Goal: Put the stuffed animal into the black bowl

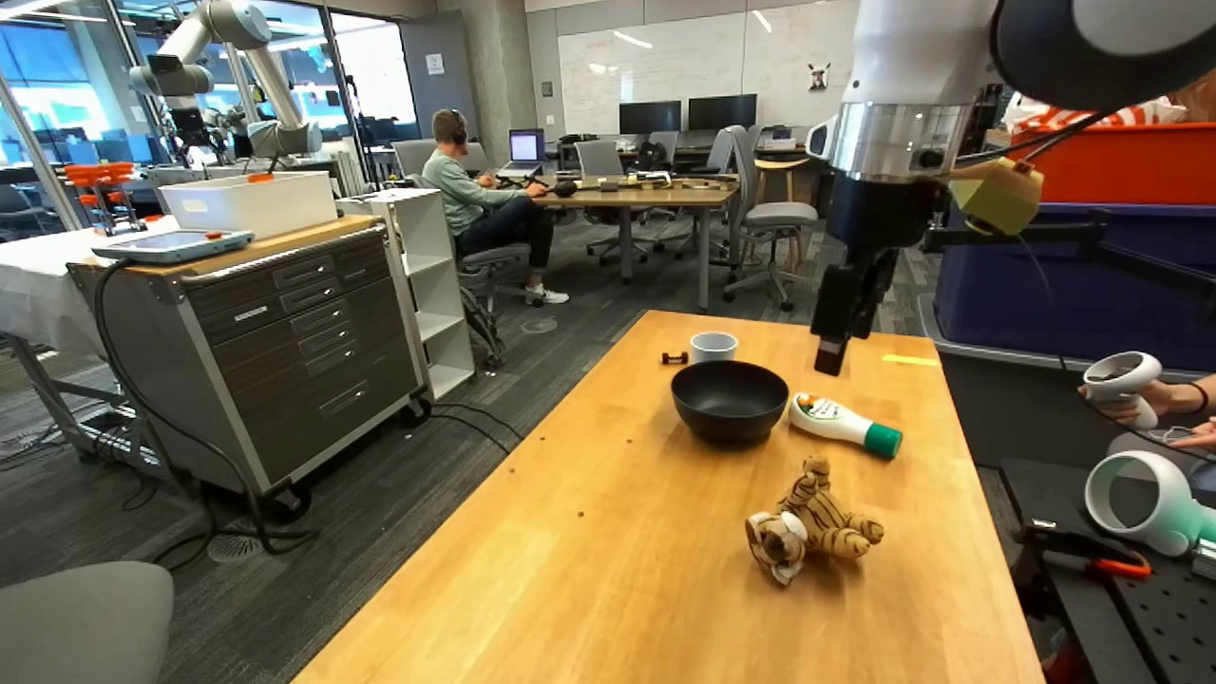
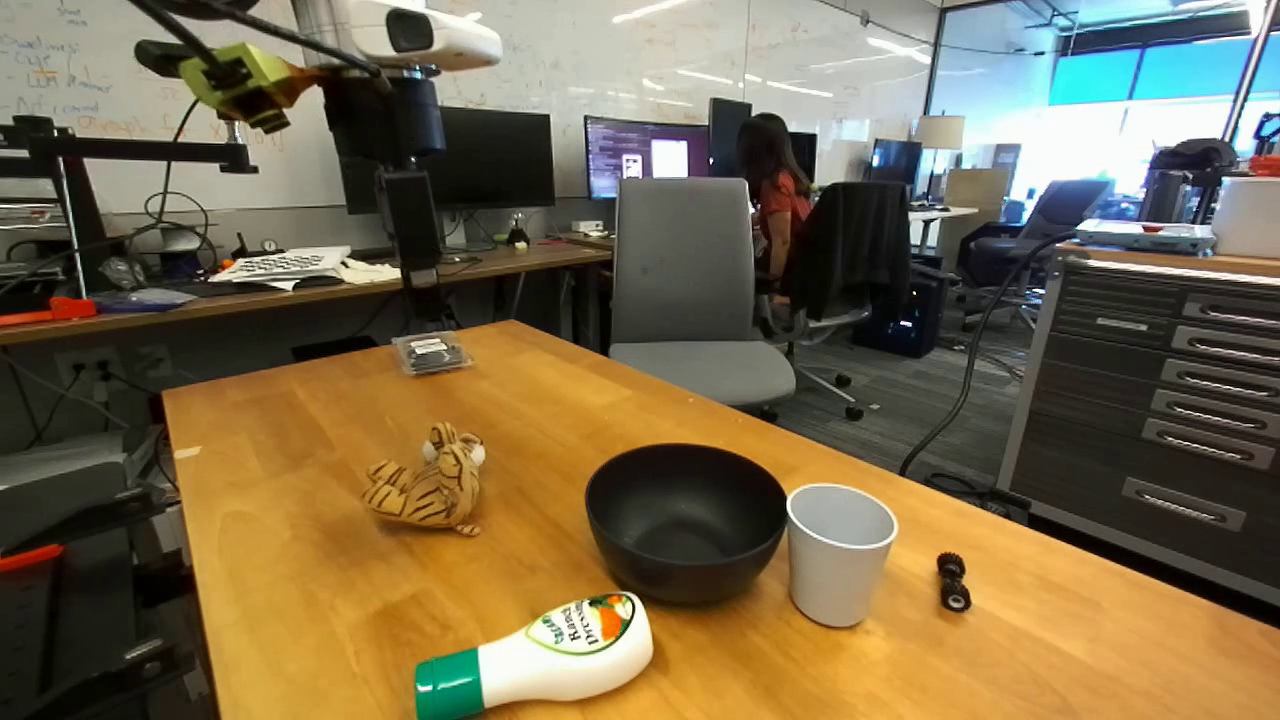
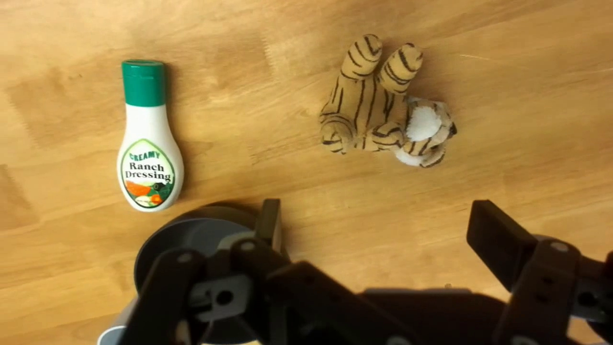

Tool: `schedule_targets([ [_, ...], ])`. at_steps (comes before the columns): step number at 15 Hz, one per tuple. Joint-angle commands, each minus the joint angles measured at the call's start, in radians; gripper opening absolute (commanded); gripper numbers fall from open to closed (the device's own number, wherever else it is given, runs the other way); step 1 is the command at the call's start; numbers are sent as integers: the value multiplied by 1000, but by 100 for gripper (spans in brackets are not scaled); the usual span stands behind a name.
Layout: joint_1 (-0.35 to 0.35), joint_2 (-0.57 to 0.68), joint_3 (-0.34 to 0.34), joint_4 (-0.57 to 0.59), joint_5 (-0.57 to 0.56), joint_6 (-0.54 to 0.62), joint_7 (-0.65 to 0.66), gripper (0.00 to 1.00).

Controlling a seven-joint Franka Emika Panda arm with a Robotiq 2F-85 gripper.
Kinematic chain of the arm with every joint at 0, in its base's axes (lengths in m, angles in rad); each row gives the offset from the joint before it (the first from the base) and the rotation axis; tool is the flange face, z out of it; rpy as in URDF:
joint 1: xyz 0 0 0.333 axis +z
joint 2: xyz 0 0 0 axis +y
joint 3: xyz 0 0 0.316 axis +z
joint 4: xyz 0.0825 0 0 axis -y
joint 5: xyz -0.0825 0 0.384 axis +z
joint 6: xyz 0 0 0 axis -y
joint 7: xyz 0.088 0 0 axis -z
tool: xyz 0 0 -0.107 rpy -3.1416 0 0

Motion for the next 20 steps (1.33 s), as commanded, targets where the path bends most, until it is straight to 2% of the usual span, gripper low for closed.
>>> schedule_targets([
  [1,-28,108,11,43,-83,36,87,100],
  [5,-22,179,-5,59,-126,30,118,100],
  [9,-13,241,-28,82,-99,22,107,100],
  [15,-6,303,-55,95,-120,27,137,100],
  [20,0,339,-61,95,-82,16,99,100],
])
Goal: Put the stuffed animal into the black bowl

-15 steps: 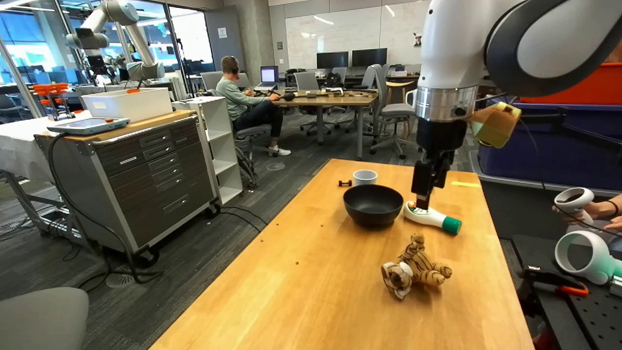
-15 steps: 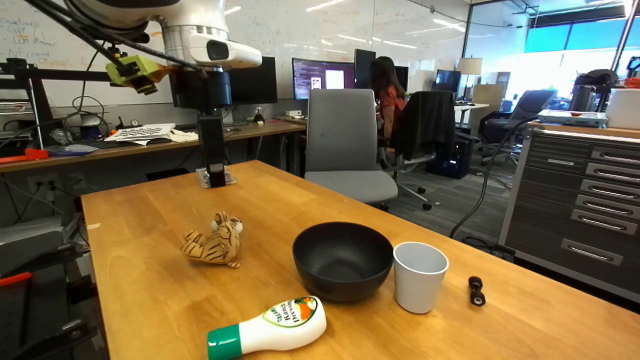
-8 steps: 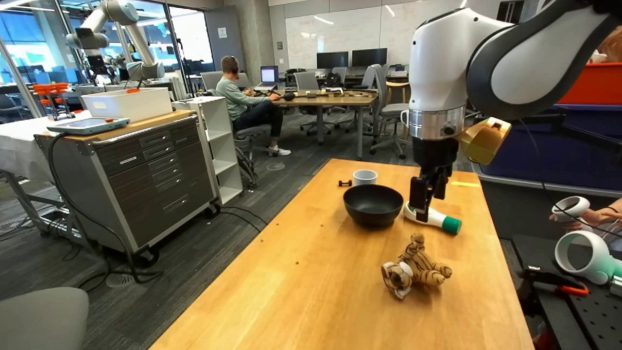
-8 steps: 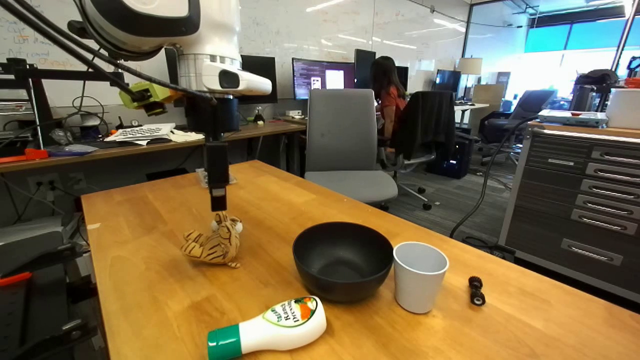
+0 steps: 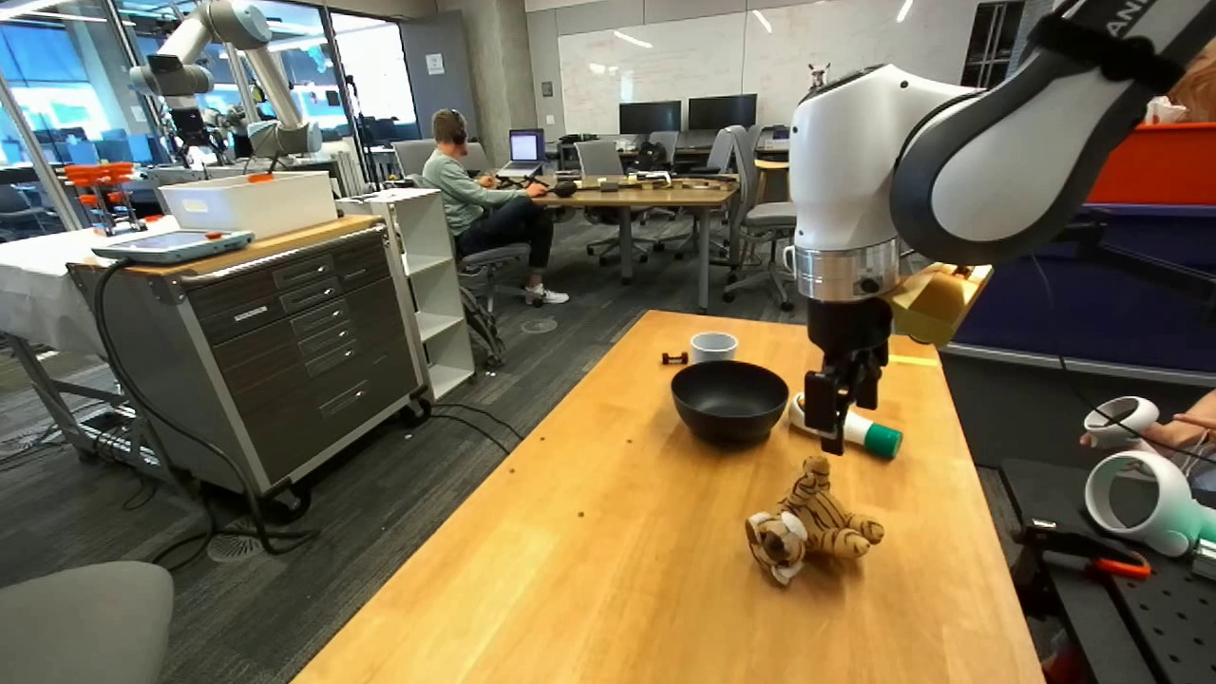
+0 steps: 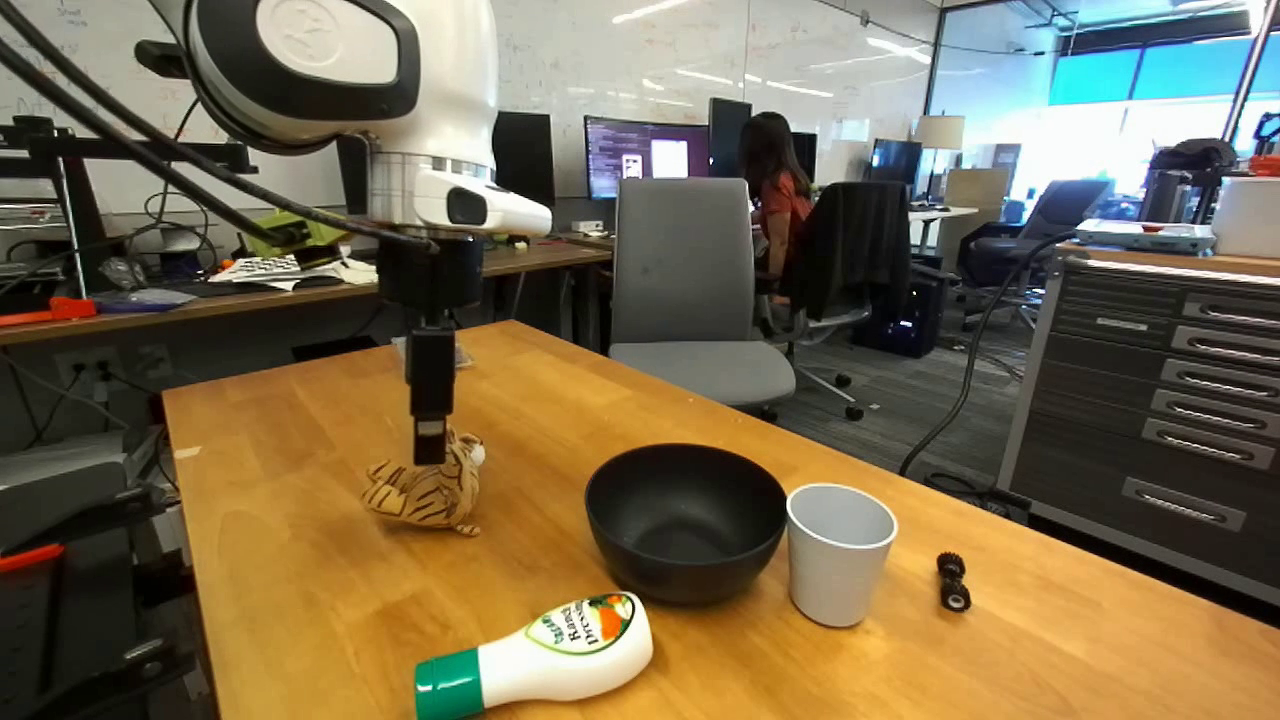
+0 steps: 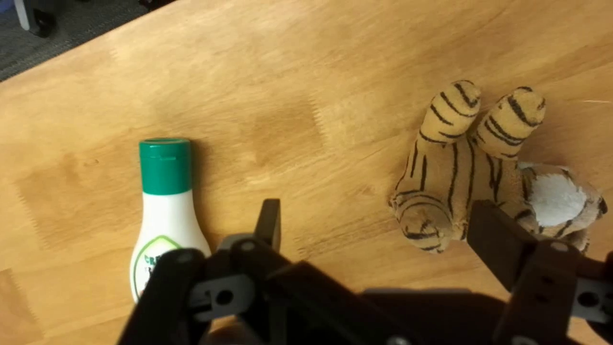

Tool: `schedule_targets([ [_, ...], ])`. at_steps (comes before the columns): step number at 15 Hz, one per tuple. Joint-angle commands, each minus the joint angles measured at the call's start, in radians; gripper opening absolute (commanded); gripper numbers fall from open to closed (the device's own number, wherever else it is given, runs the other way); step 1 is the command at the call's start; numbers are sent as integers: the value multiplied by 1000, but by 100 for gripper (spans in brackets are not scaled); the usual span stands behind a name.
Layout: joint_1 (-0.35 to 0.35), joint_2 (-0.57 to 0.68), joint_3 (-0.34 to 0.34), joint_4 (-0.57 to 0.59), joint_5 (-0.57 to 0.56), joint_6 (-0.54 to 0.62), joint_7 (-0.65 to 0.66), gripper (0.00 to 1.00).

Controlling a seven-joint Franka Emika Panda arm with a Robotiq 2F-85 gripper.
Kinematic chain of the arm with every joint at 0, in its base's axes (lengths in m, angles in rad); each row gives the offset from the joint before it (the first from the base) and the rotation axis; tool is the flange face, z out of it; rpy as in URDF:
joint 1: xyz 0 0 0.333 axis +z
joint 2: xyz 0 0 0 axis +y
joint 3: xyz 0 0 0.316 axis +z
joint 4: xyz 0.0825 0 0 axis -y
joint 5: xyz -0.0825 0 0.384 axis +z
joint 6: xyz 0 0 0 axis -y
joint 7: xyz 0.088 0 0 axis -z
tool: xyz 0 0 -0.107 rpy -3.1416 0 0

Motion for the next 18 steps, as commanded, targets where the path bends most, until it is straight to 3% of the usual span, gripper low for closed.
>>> schedule_targets([
  [1,20,31,-16,18,16,-6,-9,100],
  [18,52,144,-27,52,63,194,1,100],
])
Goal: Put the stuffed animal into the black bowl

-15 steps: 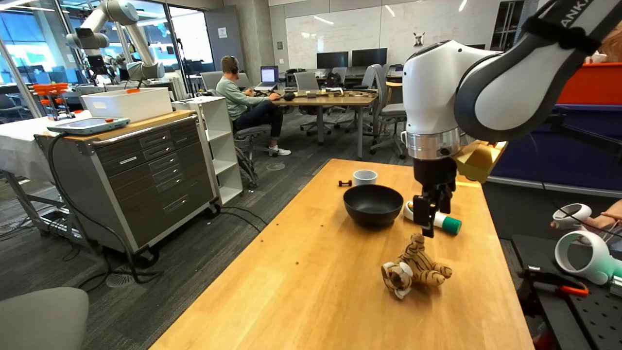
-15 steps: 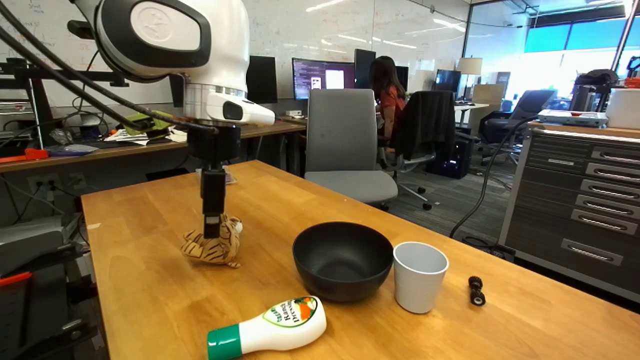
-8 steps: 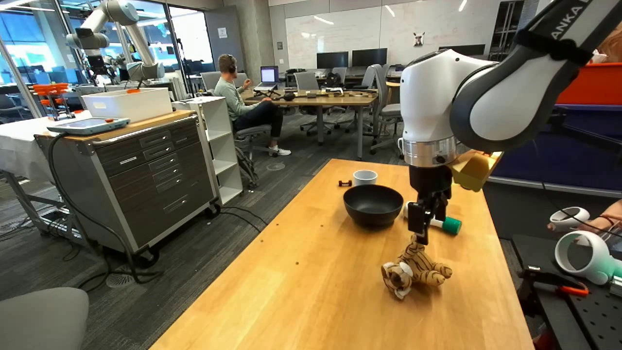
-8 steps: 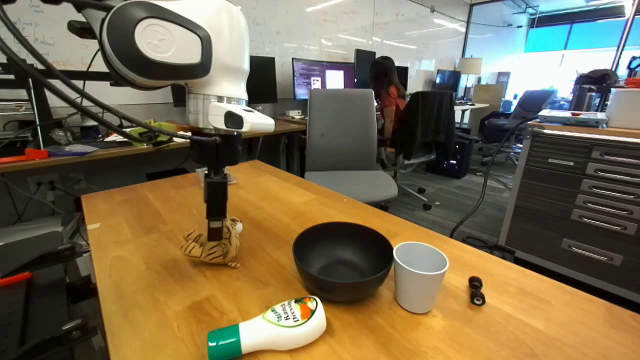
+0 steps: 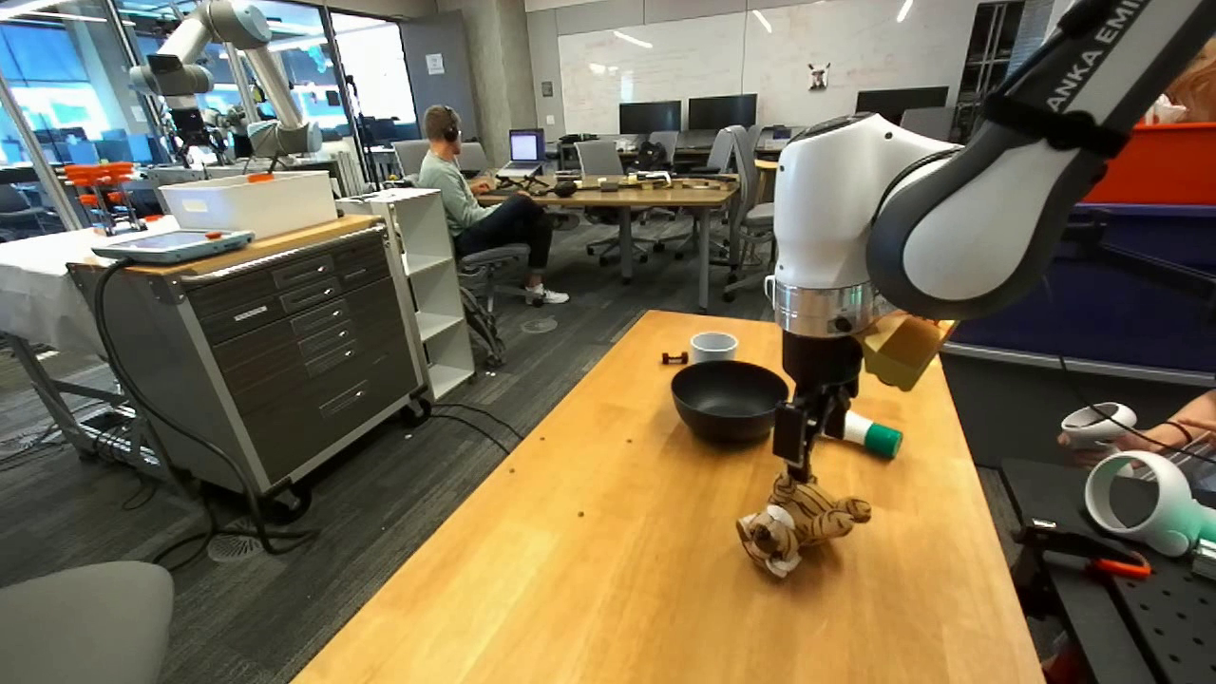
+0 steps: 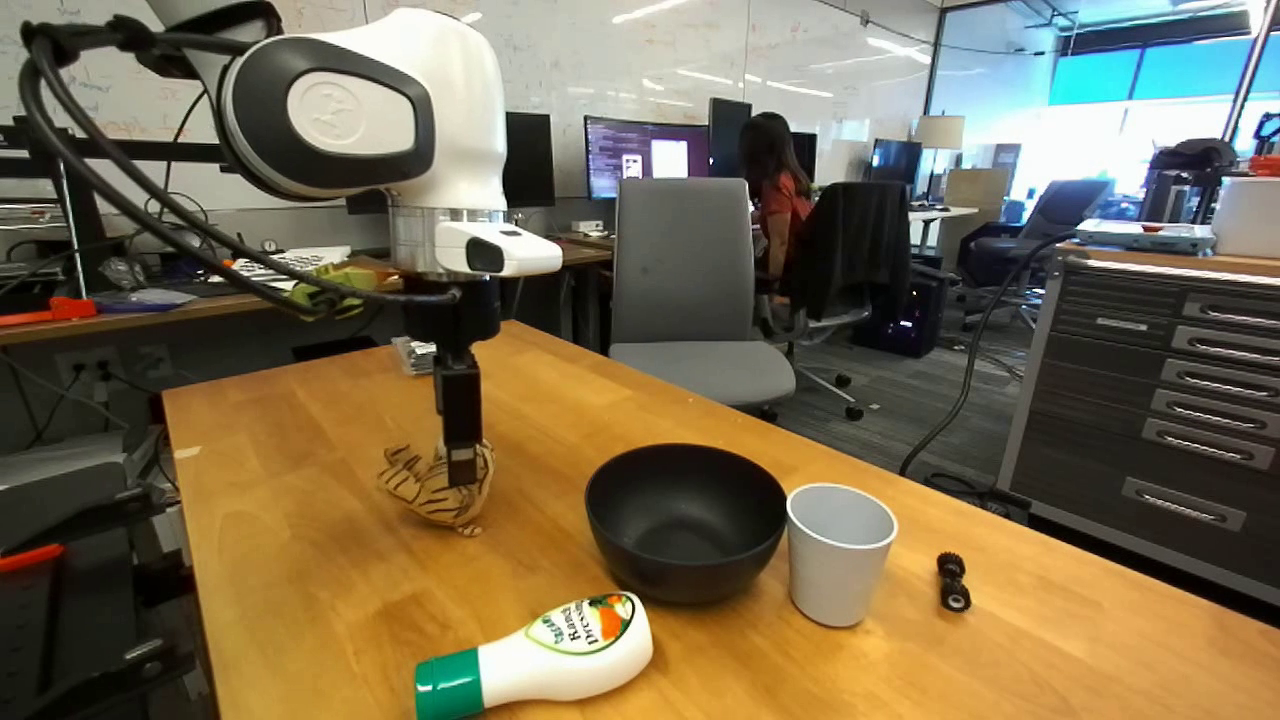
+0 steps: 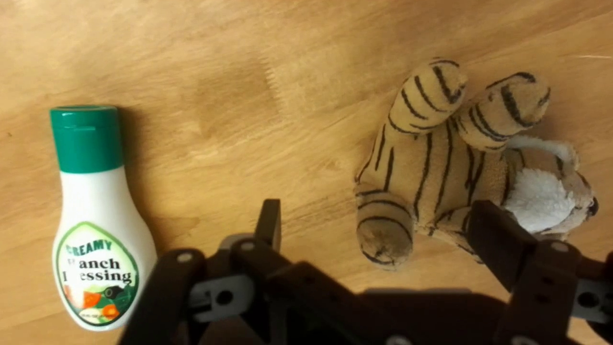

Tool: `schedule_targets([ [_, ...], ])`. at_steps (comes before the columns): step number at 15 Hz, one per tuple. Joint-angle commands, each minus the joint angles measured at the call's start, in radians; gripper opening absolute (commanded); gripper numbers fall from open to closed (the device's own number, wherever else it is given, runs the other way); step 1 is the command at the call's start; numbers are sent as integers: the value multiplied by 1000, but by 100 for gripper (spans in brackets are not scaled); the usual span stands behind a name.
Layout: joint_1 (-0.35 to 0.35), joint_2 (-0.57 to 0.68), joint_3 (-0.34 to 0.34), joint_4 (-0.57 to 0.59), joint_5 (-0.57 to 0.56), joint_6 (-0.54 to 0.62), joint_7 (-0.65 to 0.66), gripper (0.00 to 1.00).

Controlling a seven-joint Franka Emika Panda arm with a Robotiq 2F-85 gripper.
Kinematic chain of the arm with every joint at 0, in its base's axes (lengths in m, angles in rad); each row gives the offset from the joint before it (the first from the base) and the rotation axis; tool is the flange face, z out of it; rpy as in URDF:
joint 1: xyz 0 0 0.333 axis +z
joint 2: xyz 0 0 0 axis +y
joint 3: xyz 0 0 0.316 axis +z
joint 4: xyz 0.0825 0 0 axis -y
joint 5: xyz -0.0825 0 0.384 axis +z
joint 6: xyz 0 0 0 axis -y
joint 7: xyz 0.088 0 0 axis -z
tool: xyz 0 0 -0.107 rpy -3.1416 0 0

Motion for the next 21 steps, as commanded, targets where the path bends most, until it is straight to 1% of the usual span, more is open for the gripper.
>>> schedule_targets([
  [1,21,29,-26,32,22,30,2,87],
  [2,22,33,-29,36,19,34,5,73],
  [3,23,35,-32,39,17,37,5,66],
  [4,24,38,-36,40,14,42,6,56],
  [10,30,49,-46,39,8,57,6,11],
  [11,31,49,-46,39,10,53,6,8],
  [14,34,47,-47,35,9,49,3,4],
  [15,35,46,-47,35,9,48,3,7],
  [17,38,43,-48,34,8,50,8,4],
  [21,48,0,-35,29,31,35,13,3],
])
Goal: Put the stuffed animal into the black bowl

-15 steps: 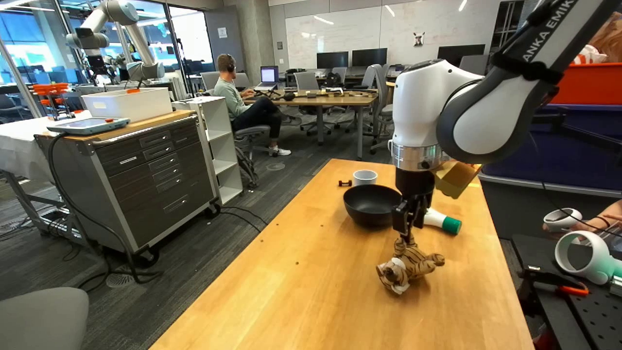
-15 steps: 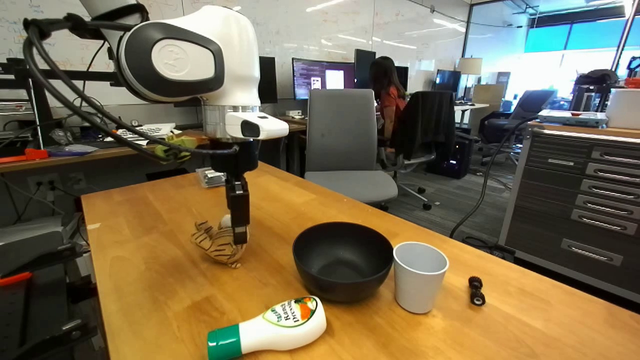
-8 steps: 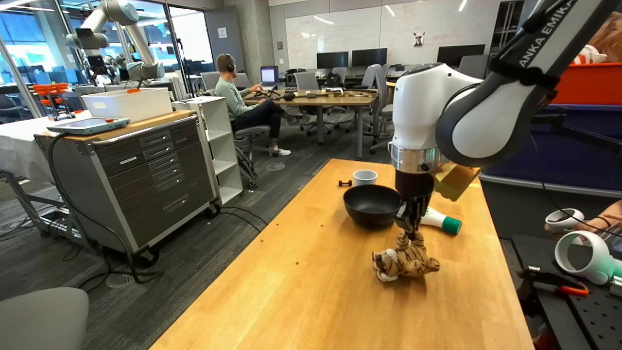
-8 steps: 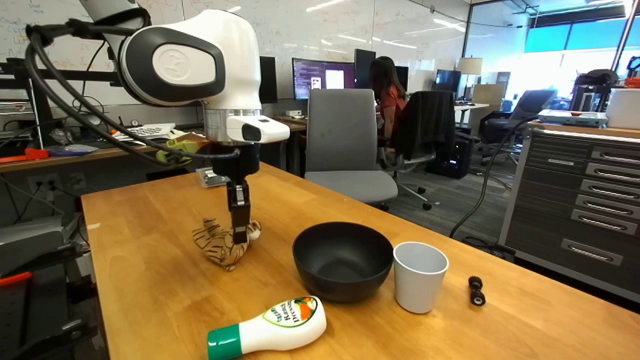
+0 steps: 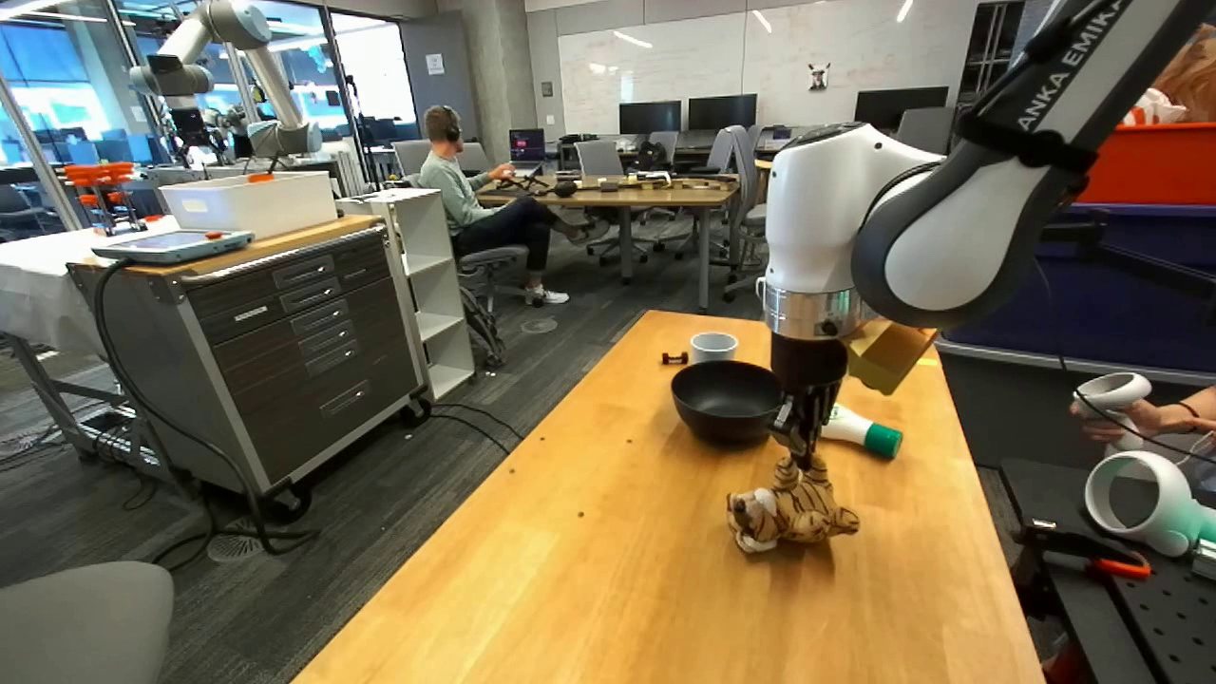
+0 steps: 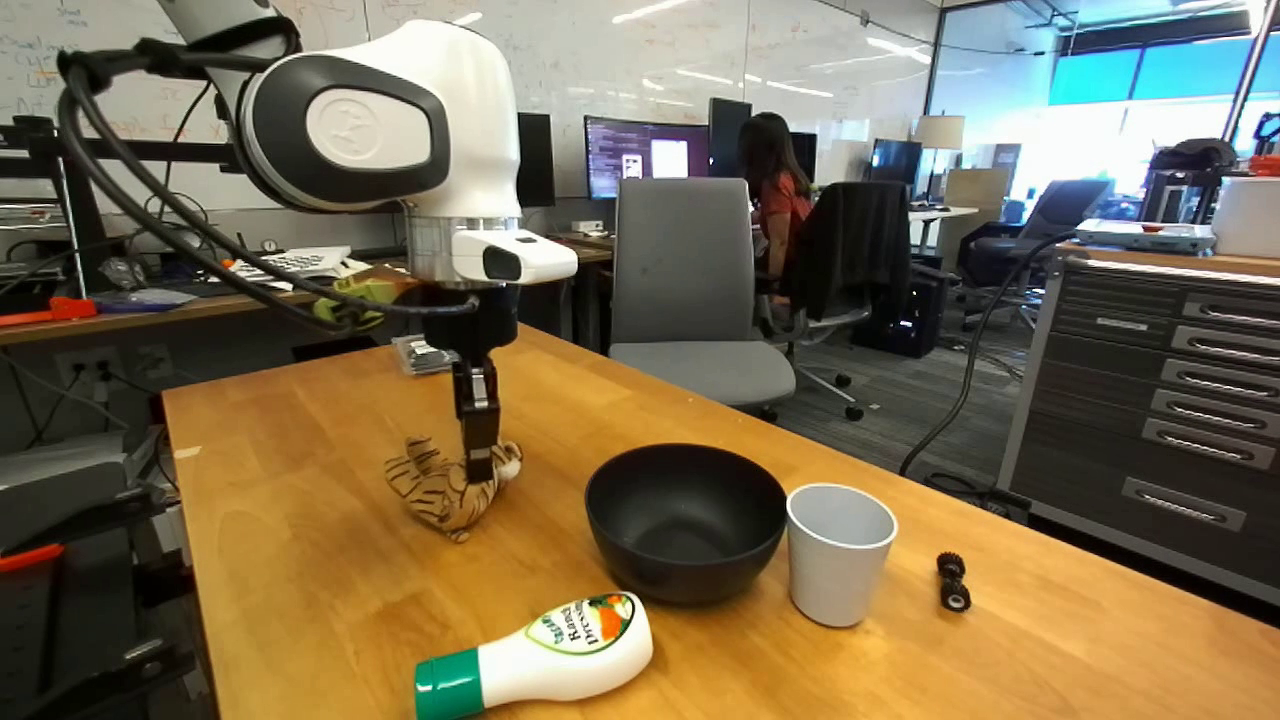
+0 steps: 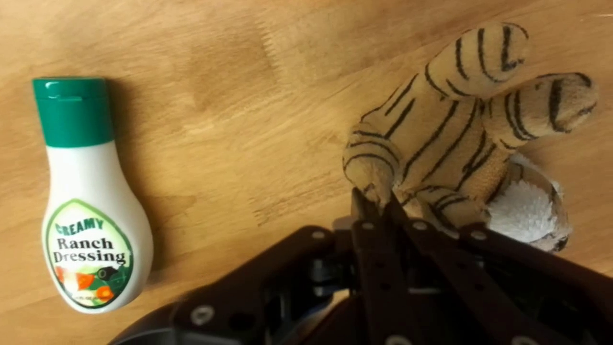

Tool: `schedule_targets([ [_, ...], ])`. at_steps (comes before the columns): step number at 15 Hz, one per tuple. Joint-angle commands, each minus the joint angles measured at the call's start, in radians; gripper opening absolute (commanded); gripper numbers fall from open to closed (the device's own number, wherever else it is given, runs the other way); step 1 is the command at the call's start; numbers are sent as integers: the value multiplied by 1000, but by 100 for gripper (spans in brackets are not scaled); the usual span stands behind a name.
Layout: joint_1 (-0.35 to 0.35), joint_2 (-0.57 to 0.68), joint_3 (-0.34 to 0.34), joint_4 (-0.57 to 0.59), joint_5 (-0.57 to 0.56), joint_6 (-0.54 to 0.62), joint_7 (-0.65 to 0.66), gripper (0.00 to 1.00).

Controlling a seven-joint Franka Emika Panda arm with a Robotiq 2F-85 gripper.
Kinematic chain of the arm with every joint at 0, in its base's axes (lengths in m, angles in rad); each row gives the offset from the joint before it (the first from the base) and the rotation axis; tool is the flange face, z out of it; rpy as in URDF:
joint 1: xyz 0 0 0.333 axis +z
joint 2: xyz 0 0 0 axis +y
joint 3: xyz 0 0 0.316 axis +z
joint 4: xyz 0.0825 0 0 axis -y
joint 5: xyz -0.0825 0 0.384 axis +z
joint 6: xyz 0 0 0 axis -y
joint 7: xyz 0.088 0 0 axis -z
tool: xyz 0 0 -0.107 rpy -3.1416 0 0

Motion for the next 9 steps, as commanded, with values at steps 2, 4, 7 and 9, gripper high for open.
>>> schedule_targets([
  [2,39,-67,-4,7,38,-18,29,2],
  [4,53,-101,-3,22,39,-37,56,2],
  [7,61,-158,2,50,35,-52,87,2],
  [9,56,-192,6,77,38,-58,100,2],
])
